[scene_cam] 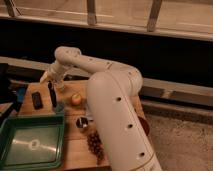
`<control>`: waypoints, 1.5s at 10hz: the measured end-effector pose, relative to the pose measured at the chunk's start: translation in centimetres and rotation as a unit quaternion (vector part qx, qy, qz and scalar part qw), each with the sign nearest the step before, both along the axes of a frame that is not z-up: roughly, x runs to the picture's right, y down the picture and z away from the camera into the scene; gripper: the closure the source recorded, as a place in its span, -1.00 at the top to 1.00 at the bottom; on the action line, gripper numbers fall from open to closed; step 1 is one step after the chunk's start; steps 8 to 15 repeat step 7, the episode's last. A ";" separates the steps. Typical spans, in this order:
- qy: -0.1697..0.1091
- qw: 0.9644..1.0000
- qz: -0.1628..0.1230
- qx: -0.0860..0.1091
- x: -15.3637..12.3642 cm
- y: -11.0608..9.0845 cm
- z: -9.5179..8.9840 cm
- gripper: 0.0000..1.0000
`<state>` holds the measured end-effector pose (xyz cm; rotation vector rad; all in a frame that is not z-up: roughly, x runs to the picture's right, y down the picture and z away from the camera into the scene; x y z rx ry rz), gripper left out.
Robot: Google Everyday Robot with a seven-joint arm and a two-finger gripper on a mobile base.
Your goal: Place brush in paper cup
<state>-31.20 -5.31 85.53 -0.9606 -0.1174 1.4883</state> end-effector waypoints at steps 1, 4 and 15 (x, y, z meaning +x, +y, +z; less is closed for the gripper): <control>0.007 1.000 0.000 0.008 0.4 -0.5 -0.3 0.60; 0.059 0.997 0.012 0.044 3.7 -3.2 -1.8 0.60; 0.112 0.991 0.043 0.064 8.0 -5.0 -2.7 0.60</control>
